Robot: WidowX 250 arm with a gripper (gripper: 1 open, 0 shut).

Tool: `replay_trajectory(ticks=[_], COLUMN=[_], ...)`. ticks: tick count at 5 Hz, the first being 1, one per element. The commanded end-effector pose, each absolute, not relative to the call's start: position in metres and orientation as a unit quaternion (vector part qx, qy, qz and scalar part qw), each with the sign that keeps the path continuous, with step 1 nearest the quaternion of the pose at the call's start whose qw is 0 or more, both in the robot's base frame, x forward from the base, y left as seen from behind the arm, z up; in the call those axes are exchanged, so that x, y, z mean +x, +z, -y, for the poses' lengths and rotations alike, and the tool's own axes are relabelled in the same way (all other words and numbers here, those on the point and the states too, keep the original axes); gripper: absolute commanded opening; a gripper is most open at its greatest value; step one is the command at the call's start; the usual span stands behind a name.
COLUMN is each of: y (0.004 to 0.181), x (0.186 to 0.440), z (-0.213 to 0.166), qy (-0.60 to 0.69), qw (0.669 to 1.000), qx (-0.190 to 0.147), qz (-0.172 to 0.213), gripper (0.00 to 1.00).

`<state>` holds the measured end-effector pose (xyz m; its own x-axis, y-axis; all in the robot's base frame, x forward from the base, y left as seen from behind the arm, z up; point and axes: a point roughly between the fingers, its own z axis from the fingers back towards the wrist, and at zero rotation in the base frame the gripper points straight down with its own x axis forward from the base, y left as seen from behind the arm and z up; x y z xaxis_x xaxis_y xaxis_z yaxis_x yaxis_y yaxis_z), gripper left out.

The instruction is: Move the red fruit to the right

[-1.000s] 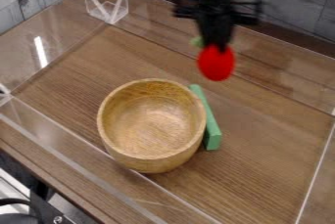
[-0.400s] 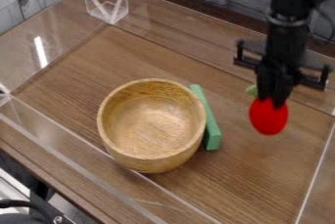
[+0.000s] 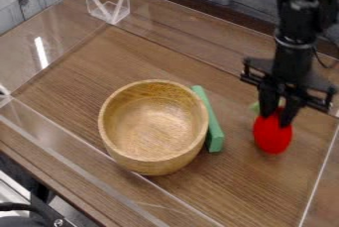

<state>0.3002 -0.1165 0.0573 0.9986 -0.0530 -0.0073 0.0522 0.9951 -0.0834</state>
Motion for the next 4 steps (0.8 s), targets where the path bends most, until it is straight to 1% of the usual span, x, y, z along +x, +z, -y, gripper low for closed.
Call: replay_trajectory(ticks=[1,2,3,4], y=[0.074,0.074,0.075,0.084], x=[0.319,0.326,0.331,0.330], z=[0.129,0.113,0.098,0.102], qy=[-0.009,-0.019,-0.028,-0.046], qw=[0.999,0.999,0.999,0.998], qx=[-0.044,-0.038,-0.033,-0.031], qz=[0.027,0.025,0.025,0.021], gripper=[1.00,0.00,0.00,0.00])
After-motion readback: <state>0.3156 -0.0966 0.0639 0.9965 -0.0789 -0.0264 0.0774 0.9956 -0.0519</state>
